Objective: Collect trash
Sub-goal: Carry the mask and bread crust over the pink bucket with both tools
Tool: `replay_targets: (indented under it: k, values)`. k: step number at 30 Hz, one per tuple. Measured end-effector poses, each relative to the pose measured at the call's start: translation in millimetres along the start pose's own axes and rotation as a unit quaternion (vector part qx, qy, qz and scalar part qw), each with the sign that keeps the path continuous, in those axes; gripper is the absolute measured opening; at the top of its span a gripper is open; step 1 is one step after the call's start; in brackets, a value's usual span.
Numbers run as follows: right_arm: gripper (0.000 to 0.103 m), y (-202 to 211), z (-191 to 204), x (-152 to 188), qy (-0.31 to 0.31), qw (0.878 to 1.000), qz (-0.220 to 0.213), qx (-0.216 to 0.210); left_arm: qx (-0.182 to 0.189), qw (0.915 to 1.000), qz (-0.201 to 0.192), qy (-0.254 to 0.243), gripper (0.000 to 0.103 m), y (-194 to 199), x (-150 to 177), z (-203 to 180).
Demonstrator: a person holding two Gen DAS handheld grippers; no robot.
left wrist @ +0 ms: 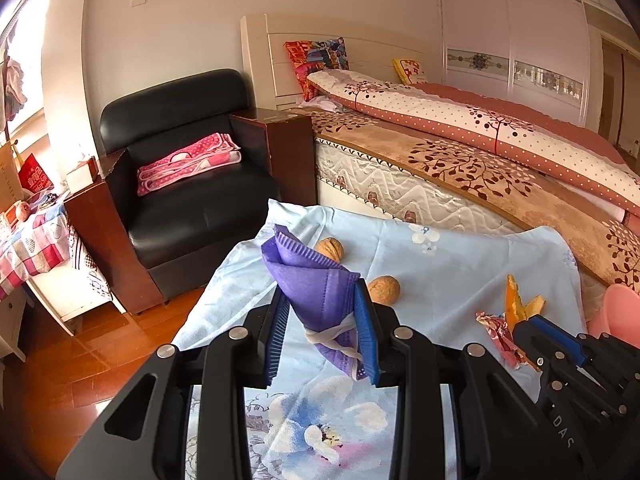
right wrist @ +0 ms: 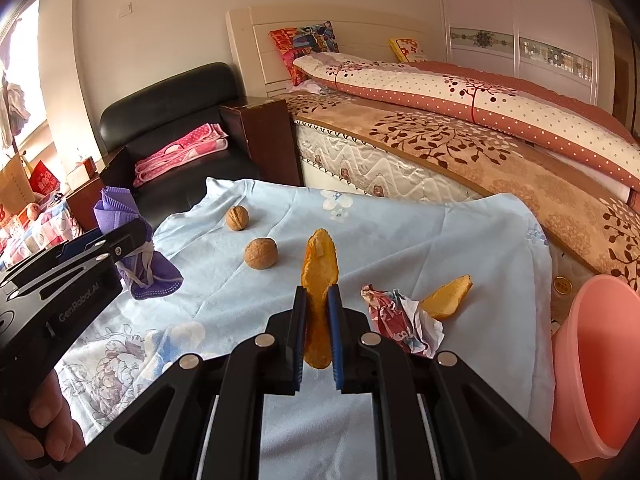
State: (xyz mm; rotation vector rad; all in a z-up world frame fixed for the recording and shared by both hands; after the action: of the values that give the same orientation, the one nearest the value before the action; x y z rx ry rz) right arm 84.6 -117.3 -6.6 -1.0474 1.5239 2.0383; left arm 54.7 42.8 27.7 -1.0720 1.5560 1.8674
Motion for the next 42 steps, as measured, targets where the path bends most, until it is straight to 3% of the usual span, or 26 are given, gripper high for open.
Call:
replay_targets:
  k: [12, 23, 35, 42]
  values:
    - [0.010, 10, -22, 5, -0.022, 1.000, -0.005, 0.022, 0.027, 0.9993, -0.008, -0.026, 0.032, 2, -4, -27]
    - [0.010, 30, -64, 13, -0.061, 0.996, -0.013, 0.070, 0.077, 0.9952, -0.018, -0.057, 0.032, 6, -7, -74]
    - [0.010, 59, -114, 29, -0.108, 0.985, -0.020, 0.131, 0.147, 0.9840, -0.027, -0.098, 0.032, 16, -4, -136]
    - [0.010, 84, -148, 36, -0.141, 0.975, -0.033, 0.169, 0.191, 0.9732, -0.034, -0.124, 0.032, 27, -1, -175]
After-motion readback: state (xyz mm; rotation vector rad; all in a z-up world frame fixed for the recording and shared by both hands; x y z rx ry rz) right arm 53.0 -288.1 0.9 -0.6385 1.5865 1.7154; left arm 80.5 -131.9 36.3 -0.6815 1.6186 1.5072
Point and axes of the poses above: each gripper's, at about its wrist camera, not at the fingertips, and y roughly against the way its jaws point, z to its left, x to its underside, the point moved 1 cm from there along -y, roughly the way its jaws point, and after that the axes turned 1 degree about z, right-handed, at the moved point
